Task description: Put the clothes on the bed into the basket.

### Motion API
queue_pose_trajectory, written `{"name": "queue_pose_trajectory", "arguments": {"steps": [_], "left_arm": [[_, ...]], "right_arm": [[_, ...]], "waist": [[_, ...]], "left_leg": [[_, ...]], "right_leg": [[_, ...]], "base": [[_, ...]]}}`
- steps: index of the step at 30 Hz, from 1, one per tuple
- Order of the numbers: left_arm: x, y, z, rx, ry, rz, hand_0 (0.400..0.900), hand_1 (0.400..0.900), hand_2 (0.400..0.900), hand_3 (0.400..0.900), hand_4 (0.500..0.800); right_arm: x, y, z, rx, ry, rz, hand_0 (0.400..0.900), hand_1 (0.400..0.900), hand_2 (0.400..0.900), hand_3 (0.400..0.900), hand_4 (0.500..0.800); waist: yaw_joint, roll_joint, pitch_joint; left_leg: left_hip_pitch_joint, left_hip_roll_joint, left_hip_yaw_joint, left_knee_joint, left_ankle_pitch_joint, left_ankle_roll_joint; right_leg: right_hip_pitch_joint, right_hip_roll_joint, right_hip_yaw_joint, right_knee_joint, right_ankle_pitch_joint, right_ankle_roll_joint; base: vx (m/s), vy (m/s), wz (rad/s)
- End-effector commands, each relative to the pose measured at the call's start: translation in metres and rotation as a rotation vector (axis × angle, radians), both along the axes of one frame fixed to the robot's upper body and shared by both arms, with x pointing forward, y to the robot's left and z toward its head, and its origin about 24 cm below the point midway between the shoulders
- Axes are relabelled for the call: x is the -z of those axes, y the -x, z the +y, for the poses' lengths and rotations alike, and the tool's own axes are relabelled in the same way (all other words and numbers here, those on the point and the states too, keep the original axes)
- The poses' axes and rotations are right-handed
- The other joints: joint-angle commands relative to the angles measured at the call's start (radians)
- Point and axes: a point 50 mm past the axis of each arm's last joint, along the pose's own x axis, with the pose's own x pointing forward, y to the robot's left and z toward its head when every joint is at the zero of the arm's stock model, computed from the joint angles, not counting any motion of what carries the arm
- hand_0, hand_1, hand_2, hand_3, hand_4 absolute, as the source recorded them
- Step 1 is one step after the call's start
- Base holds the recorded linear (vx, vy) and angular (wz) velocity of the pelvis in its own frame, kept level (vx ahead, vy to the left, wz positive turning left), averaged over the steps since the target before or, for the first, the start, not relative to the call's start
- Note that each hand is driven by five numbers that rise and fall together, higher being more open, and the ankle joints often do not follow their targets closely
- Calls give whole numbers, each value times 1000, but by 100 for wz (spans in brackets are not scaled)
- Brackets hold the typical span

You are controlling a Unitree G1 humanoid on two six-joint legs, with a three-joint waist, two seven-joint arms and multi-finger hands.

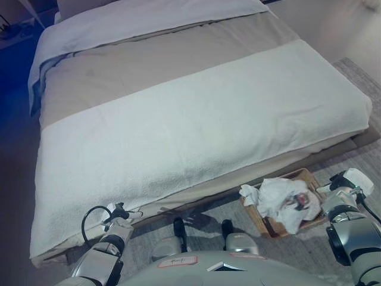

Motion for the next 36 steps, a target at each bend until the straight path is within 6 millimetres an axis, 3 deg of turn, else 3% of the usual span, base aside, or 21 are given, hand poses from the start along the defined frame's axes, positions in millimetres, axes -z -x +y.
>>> {"name": "queue_pose_trajectory", "arguments": {"steps": [1,6,8,9,12,13,16,18,22,29,36], "left_arm": [[-11,-14,20,31,-114,13,900,900,900,900,800],[-9,-9,20,3,-104,-6,900,900,900,900,800],[-9,-7,19,4,-102,-4,900,900,900,900,800],[-7,-3,17,4,-93,-5,900,900,900,900,800],[-4,2,15,8,-87,4,900,900,900,900,800],[-2,4,10,23,-78,9,900,900,900,900,800],[-1,5,6,30,-68,7,900,900,900,900,800],[3,7,-1,72,-52,22,900,900,900,900,800],[1,2,-4,98,-44,11,900,900,900,900,800],[1,1,-2,133,-36,27,900,900,900,900,800],[5,10,-2,121,-19,63,900,900,900,900,800]], "right_arm": [[-9,-17,5,-37,50,-44,900,900,900,900,800],[23,-21,55,-167,-115,-125,900,900,900,900,800],[30,-17,63,-181,-144,-115,900,900,900,900,800],[47,-4,81,-190,-223,-89,900,900,900,900,800],[61,6,97,-191,-291,-67,900,900,900,900,800],[75,16,118,-182,-376,-36,900,900,900,900,800],[82,20,133,-173,-441,-33,900,900,900,900,800],[95,31,157,-231,-519,55,900,900,900,900,800],[98,39,156,-209,-540,95,900,900,900,900,800],[103,67,125,-43,-501,167,900,900,900,900,800],[107,83,123,-8,-507,210,900,900,900,900,800]], "waist": [[20,-37,-34],[20,-43,-34],[20,-45,-35],[21,-50,-34],[22,-55,-34],[28,-59,-32],[31,-64,-32],[40,-72,-33],[47,-81,-33],[64,-90,-32],[69,-99,-40]], "left_leg": [[51,5,31,4,-74,-32],[60,6,31,4,-77,-29],[62,6,30,4,-78,-28],[65,5,28,4,-79,-27],[70,4,25,4,-81,-25],[74,2,18,4,-82,-22],[81,-1,14,4,-83,-19],[86,-7,4,4,-85,-14],[91,-14,-6,4,-87,-10],[102,-31,-20,4,-99,4],[112,-31,-20,4,-107,8]], "right_leg": [[15,10,-15,4,-66,-7],[21,9,-18,4,-68,-9],[24,10,-20,4,-70,-10],[30,10,-23,4,-73,-10],[37,10,-27,4,-76,-10],[45,8,-35,4,-78,-10],[53,6,-41,4,-79,-11],[65,3,-49,4,-83,-12],[73,-3,-62,4,-84,-11],[89,-17,-77,4,-80,-1],[94,-18,-76,4,-82,3]], "base": [[0,0,0],[0,0,0],[0,0,0],[0,0,0],[-9,13,9],[-8,8,11],[0,29,12],[-2,38,14],[6,38,15],[14,37,8],[8,7,-2]]}}
